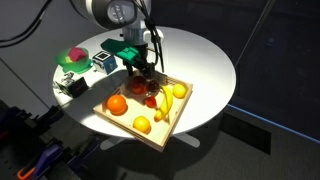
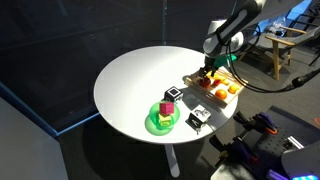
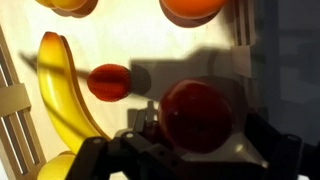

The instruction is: Remove the red apple from the wooden tray and put in on the table between the wooden tray and the green bowl

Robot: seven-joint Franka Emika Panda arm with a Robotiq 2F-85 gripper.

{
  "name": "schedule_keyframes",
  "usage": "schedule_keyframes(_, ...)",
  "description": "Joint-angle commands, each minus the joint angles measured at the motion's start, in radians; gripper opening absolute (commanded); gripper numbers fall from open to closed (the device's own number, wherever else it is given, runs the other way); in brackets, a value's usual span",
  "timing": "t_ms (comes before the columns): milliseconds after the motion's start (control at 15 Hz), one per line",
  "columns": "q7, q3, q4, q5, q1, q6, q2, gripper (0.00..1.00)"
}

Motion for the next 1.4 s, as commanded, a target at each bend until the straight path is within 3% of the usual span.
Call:
schedule_keyframes(0, 0.010, -0.005, -0.006, -0.020, 0.003, 0.035, 0.008, 1.00)
schedule_keyframes(133, 0.013, -0.007, -0.005, -0.023, 0.005, 0.045, 0.015, 1.00)
schedule_keyframes(200, 0.013, -0.007, -0.004, -0.022, 0.004, 0.046, 0.018, 0.75)
schedule_keyframes(267, 0.014, -0.007, -0.004, -0.022, 0.005, 0.048, 0.021, 0.74)
schedule_keyframes(400, 0.018, -0.009, -0.003, -0.025, 0.007, 0.045, 0.023, 0.56)
schedule_keyframes(467, 0.020, -0.010, -0.002, -0.025, 0.008, 0.041, 0.019, 0.53)
schedule_keyframes(1333, 0.051, -0.023, 0.003, -0.052, 0.030, -0.055, -0.064, 0.52)
